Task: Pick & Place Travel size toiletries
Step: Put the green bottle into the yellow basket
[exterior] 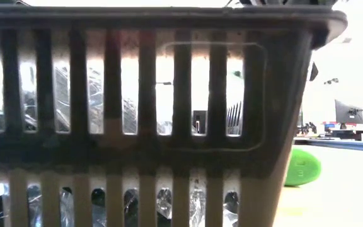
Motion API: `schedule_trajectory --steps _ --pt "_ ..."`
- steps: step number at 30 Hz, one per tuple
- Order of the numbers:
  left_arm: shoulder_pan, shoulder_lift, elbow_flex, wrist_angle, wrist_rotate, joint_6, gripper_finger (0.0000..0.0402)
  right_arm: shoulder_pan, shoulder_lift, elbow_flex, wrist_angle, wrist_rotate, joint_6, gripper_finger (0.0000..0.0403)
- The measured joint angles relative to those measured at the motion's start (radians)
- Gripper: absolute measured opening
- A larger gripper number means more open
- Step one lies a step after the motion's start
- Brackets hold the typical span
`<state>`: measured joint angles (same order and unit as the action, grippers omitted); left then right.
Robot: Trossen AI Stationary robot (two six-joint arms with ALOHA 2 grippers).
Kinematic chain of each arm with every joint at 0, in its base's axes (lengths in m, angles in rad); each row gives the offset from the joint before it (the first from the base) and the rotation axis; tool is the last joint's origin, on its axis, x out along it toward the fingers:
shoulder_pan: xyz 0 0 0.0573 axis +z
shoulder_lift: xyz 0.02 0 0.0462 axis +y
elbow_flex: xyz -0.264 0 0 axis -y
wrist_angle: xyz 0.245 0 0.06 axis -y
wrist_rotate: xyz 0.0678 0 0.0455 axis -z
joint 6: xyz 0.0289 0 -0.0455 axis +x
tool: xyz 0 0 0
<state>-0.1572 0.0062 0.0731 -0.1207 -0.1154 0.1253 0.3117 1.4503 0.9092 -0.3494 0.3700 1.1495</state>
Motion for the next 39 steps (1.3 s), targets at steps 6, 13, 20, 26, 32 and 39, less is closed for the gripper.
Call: schedule_trajectory --steps 6,13,20,26,32,39 --pt "0.000 0.000 0.000 0.000 0.000 0.000 0.0024 -0.038 0.000 0.000 0.133 0.064 -0.093 0.0173" --pt "0.000 0.000 0.000 0.000 0.000 0.000 0.0024 -0.107 0.000 0.000 0.298 0.129 -0.233 0.0173" --pt "0.000 0.000 0.000 0.000 0.000 0.000 0.0024 -0.186 0.001 0.000 0.485 0.129 -0.417 0.0171" --pt "0.000 0.000 0.000 0.000 0.000 0.000 0.0024 -0.236 0.012 0.000 0.703 0.129 -0.579 0.0170" --pt "0.000 0.000 0.000 0.000 0.000 0.000 0.0024 -0.273 0.025 0.000 0.774 0.138 -0.621 0.0170" --pt "0.000 0.000 0.000 0.000 0.000 0.000 0.0024 -0.306 0.127 0.071 0.811 0.130 -0.638 0.0168"
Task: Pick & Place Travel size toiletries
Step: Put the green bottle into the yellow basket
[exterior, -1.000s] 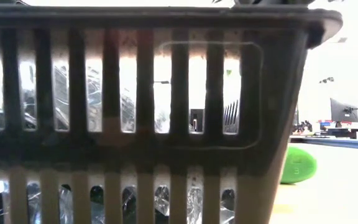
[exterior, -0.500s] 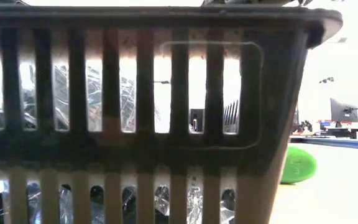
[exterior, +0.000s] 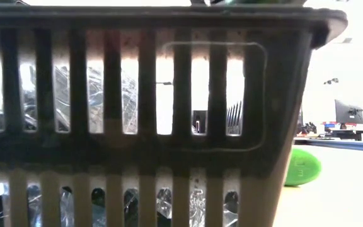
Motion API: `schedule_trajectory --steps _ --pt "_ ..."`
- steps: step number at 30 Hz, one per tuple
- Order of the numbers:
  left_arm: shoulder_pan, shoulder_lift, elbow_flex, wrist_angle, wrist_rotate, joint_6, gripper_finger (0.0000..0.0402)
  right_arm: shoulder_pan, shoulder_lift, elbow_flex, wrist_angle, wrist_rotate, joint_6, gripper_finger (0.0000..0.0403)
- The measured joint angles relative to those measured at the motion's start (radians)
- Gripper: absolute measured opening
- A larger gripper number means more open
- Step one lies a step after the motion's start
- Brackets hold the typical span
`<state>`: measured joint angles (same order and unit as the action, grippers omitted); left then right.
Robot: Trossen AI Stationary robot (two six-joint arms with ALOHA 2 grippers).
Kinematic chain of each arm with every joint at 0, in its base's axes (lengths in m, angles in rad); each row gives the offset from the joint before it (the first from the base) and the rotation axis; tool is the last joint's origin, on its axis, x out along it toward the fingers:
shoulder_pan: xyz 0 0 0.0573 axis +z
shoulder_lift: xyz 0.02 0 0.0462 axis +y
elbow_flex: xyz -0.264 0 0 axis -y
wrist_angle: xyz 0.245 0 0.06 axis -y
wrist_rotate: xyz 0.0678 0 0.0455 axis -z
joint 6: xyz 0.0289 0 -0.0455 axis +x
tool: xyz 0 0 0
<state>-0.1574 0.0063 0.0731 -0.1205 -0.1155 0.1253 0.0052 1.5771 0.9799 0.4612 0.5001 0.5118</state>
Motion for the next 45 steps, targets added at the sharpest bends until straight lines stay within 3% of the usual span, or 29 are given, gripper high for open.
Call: schedule_trajectory --steps 5,15,29,45 --pt "0.000 0.000 0.000 0.001 0.000 0.000 0.0024 -0.038 0.093 0.100 -0.024 -0.005 -0.043 0.0166" --pt "0.000 0.000 -0.001 0.007 0.000 0.000 0.0024 -0.136 0.197 0.258 -0.254 -0.028 -0.038 0.0168" --pt "0.000 0.000 -0.001 0.008 0.000 0.000 0.0024 -0.227 0.300 0.261 -0.365 -0.142 0.072 0.0171" --pt "0.000 0.000 -0.001 0.010 0.000 0.000 0.0024 -0.247 0.362 0.260 -0.426 -0.136 0.092 0.0171"
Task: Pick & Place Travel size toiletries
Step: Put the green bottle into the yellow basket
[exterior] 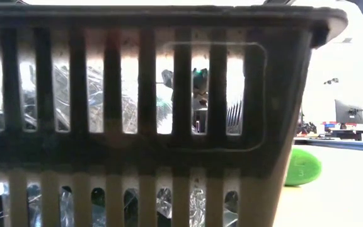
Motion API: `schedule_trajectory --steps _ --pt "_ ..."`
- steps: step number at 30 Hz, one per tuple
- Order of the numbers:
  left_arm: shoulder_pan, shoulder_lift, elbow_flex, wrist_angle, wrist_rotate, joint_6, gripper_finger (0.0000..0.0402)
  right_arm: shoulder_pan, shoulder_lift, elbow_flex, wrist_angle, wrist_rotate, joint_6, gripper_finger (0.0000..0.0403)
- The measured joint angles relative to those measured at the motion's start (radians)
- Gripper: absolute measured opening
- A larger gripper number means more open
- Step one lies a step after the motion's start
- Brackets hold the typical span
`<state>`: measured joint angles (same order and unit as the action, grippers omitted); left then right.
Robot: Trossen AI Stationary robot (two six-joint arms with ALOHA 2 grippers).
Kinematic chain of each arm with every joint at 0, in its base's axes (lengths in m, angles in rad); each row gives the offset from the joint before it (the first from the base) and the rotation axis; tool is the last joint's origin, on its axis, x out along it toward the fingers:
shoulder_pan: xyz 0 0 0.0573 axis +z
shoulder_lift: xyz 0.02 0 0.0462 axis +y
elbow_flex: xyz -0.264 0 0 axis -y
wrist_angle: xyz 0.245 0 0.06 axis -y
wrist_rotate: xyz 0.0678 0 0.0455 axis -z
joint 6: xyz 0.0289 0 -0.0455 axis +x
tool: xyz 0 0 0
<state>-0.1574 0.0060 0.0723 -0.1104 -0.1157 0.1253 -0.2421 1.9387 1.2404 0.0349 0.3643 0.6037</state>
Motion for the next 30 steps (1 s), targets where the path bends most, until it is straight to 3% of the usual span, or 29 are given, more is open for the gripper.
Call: schedule_trajectory --steps 17,26,30 --pt "0.000 0.000 0.000 0.000 0.000 0.000 0.0024 -0.003 0.019 0.000 -0.025 -0.002 -0.003 0.0173" --pt "0.000 0.000 0.000 0.000 0.000 0.000 0.0024 -0.003 0.019 0.000 -0.023 0.000 0.000 0.0234" --pt "0.000 0.000 0.000 0.000 0.000 0.000 0.0024 -0.003 0.019 0.000 -0.022 0.000 -0.006 0.0242"
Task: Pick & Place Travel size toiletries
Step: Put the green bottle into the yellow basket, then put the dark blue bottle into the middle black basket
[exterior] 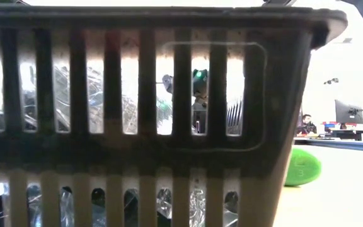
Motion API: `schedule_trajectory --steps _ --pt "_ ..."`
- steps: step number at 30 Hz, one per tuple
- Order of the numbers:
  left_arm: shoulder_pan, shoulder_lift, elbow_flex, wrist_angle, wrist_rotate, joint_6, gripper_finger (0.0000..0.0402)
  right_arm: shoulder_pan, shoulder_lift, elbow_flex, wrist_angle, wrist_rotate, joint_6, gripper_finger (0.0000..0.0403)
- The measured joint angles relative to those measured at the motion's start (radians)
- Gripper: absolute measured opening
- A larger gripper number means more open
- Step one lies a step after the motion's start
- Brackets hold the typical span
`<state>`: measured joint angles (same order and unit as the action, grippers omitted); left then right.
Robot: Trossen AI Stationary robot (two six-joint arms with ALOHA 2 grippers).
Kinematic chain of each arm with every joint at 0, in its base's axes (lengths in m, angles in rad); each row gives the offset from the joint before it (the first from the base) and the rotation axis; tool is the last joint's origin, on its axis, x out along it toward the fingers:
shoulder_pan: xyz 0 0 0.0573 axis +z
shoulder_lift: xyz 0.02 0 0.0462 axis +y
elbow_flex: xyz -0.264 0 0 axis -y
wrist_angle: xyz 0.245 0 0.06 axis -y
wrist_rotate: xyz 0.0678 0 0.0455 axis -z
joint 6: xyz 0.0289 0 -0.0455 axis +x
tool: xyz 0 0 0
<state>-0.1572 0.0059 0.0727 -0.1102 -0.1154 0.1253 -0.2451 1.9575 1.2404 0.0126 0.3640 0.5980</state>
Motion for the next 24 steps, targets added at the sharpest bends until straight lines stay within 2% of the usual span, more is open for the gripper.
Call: schedule_trajectory --steps 12,24 --pt "0.000 0.000 0.000 0.000 0.000 0.000 0.0024 0.015 -0.084 0.000 0.013 -0.057 -0.026 0.0188" --pt "0.000 0.000 0.000 0.000 0.000 0.000 0.0024 0.143 -0.240 0.000 -0.060 -0.055 -0.124 0.0111"
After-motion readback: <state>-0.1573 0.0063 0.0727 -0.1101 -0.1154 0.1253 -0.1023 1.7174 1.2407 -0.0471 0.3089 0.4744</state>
